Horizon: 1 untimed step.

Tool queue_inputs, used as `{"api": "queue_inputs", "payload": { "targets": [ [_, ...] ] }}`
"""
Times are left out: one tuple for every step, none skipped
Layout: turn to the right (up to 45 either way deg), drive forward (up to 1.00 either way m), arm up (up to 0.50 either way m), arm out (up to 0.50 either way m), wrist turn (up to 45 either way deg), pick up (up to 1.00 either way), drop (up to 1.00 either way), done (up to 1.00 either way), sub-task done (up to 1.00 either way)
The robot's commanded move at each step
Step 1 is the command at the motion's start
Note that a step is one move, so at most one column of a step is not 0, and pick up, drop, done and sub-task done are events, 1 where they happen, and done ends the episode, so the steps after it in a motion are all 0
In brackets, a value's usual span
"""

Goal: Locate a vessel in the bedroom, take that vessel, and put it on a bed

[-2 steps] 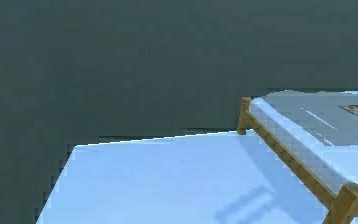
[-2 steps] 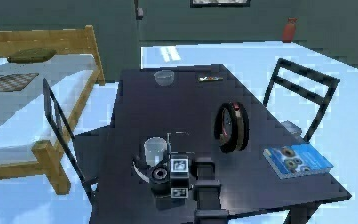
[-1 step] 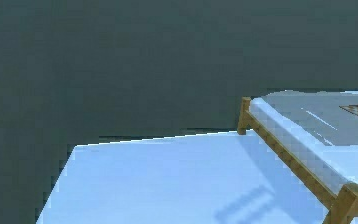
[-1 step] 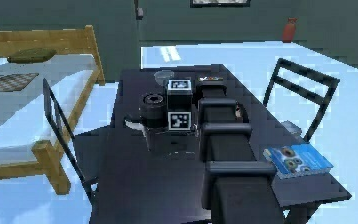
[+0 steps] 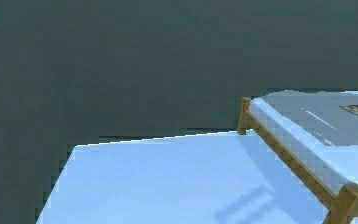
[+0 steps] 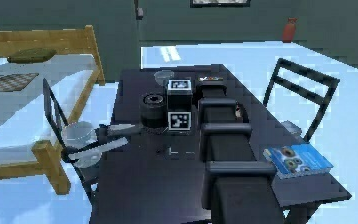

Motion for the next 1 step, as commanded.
{"api": "queue_inputs", "payload": {
  "targets": [
    [0.0, 0.0, 0.0, 0.0, -45.0, 0.0, 0.0, 0.0, 0.0]
  ]
}}
